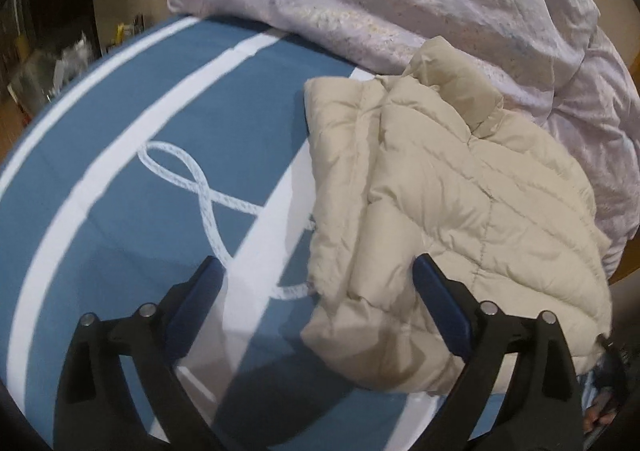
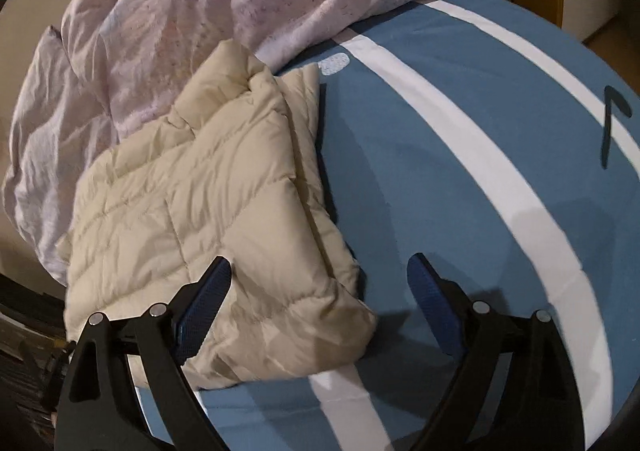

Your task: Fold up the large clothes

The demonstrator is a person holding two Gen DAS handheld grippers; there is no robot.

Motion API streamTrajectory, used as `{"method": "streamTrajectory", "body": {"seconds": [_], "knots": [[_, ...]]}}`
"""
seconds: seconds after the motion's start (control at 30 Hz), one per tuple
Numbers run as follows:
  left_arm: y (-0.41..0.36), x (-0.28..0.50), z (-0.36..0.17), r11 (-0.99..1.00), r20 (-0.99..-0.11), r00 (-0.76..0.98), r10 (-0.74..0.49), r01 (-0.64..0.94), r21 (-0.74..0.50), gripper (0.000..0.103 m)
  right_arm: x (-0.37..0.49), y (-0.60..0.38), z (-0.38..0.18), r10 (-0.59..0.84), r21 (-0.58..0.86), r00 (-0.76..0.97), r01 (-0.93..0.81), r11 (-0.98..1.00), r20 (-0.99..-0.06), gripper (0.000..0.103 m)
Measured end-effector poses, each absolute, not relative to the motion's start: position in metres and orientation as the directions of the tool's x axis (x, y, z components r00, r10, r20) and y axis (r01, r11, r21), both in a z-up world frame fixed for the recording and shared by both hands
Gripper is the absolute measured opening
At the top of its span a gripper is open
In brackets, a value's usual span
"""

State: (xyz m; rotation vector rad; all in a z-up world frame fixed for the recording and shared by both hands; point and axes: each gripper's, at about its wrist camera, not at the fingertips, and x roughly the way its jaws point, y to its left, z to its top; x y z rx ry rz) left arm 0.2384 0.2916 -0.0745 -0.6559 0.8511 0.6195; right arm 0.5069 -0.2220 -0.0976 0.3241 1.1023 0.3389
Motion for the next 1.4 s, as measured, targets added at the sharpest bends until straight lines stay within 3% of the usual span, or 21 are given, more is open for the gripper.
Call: {"method": "streamTrajectory", "body": {"seconds": [0.17,0.3,0.37,0.43,0.47,0.53,0.63,0.8,1.4], "knots": [[0.285,0.246,-0.079,0.625,-0.833,0.515,0.2,-0.722,-0.296,0.089,0.506,-0.224,-0.1,0.465,0.456,0.399,-0.125,0.881,-0.79,0.088],[0.278,0.249,-0.08,0.627,-0.828,0.52,0.21,-0.721,-0.293,0.089,0.504,-0.225,-0.099,0.513,0.49,0.384,-0.164,0.856,-0.768,0.076],[0.276,0.25,-0.08,0.628,-0.82,0.537,0.197,-0.712,-0.315,0.078,0.503,-0.223,-0.099,0.527,0.501,0.385,-0.175,0.848,-0.758,0.067],[0.274,0.252,-0.081,0.626,-0.809,0.566,0.158,-0.691,-0.361,0.054,0.504,-0.222,-0.101,0.545,0.522,0.382,-0.173,0.835,-0.746,0.054],[0.273,0.252,-0.081,0.616,-0.806,0.574,0.143,-0.689,-0.381,0.052,0.504,-0.223,-0.102,0.557,0.535,0.375,-0.17,0.827,-0.741,0.049],[0.271,0.25,-0.081,0.601,-0.798,0.586,0.143,-0.692,-0.4,0.035,0.505,-0.225,-0.107,0.6,0.587,0.348,-0.156,0.795,-0.72,0.033],[0.269,0.244,-0.076,0.593,-0.773,0.62,0.135,-0.675,-0.438,0.019,0.503,-0.23,-0.106,0.645,0.639,0.337,-0.146,0.755,-0.685,0.02],[0.271,0.227,-0.063,0.583,-0.758,0.637,0.137,-0.671,-0.458,0.015,0.49,-0.229,-0.094,0.673,0.66,0.326,-0.168,0.732,-0.664,0.015],[0.278,0.112,-0.06,0.589,-0.758,0.642,0.12,-0.66,-0.466,0.015,0.385,-0.219,-0.071,0.662,0.591,0.258,-0.306,0.747,-0.703,0.014]]}}
